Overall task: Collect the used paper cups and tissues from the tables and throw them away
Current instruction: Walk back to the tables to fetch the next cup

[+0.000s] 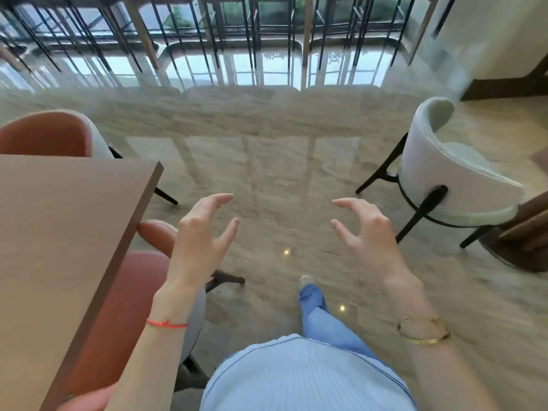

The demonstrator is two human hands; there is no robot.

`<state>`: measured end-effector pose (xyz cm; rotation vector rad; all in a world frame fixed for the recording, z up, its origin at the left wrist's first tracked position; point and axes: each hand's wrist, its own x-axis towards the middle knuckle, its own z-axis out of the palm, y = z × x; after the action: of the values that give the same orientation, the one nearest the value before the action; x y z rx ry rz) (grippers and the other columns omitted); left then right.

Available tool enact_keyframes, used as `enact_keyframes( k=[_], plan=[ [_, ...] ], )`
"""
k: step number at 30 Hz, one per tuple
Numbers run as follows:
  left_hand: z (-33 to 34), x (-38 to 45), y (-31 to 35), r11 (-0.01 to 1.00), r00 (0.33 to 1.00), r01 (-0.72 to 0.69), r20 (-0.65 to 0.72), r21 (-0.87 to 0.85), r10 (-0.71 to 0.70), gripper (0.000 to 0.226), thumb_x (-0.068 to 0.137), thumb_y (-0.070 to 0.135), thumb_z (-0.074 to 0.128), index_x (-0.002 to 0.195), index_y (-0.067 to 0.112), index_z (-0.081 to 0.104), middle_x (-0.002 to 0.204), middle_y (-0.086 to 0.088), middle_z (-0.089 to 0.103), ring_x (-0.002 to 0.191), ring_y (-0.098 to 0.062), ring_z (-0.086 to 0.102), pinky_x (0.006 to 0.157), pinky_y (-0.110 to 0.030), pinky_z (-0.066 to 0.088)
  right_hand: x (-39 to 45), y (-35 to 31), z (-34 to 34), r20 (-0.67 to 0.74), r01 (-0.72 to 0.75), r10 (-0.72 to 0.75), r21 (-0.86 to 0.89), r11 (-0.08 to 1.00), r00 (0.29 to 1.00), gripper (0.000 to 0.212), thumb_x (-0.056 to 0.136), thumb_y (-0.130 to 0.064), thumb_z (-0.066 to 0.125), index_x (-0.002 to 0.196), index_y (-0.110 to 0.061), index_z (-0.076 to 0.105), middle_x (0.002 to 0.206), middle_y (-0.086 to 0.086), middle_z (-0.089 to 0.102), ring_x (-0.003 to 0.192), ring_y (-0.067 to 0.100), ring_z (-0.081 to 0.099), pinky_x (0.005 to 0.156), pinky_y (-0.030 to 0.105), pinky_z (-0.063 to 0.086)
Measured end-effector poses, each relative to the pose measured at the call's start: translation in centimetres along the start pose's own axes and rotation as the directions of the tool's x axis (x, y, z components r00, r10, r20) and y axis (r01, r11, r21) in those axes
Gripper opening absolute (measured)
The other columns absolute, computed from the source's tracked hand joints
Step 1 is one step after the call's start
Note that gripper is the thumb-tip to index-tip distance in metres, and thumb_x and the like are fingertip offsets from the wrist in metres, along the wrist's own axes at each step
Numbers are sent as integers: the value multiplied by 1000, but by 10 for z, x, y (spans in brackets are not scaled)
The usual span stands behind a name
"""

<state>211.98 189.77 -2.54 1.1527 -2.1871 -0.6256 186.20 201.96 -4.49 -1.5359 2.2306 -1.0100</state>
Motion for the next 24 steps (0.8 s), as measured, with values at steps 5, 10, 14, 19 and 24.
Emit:
enact_keyframes(
  k=[5, 10, 14, 19, 24],
  plan=[
    [38, 122, 2, 999, 999, 35, -32, -2, -35, 41, 86, 18, 71, 126, 15, 60, 119, 6, 63, 111, -2, 56, 98, -8, 37, 140, 31, -16, 11, 57, -57, 9, 998, 998, 34, 87, -20, 68, 120, -18, 61, 118, -5, 63, 116, 10, 52, 98, 18, 34],
    [57, 225, -9, 995, 989, 99, -106, -23, -101, 40, 86, 16, 72, 124, 15, 61, 118, 6, 63, 110, -2, 56, 95, -9, 38, 268, 48, -13, 56, 99, -100, 14, 995, 993, 32, 88, -19, 67, 119, -17, 61, 118, -4, 63, 116, 12, 52, 100, 21, 37],
    [68, 293, -29, 987, 978, 160, -128, -25, -162, 40, 86, 14, 71, 124, 14, 61, 118, 3, 64, 112, -6, 57, 96, -16, 40, 357, 57, 7, 103, 126, -127, 16, 992, 987, 33, 88, -21, 67, 120, -19, 61, 119, -5, 62, 117, 10, 52, 98, 17, 34],
    [82, 385, -80, 980, 971, 197, -137, -14, -197, 39, 86, 14, 70, 124, 14, 61, 118, 4, 64, 112, -7, 57, 96, -8, 36, 465, 63, 49, 132, 151, -153, 19, 988, 979, 32, 87, -22, 67, 119, -19, 61, 117, -5, 63, 114, 10, 53, 97, 19, 37],
    [76, 502, -140, 980, 964, 199, -185, 23, -191, 40, 84, 14, 72, 123, 15, 62, 116, 4, 65, 109, -8, 59, 95, -15, 40, 590, 45, 97, 161, 195, -202, 57, 979, 966, 32, 87, -21, 68, 118, -20, 61, 117, -5, 63, 115, 11, 53, 99, 22, 39]
  ],
)
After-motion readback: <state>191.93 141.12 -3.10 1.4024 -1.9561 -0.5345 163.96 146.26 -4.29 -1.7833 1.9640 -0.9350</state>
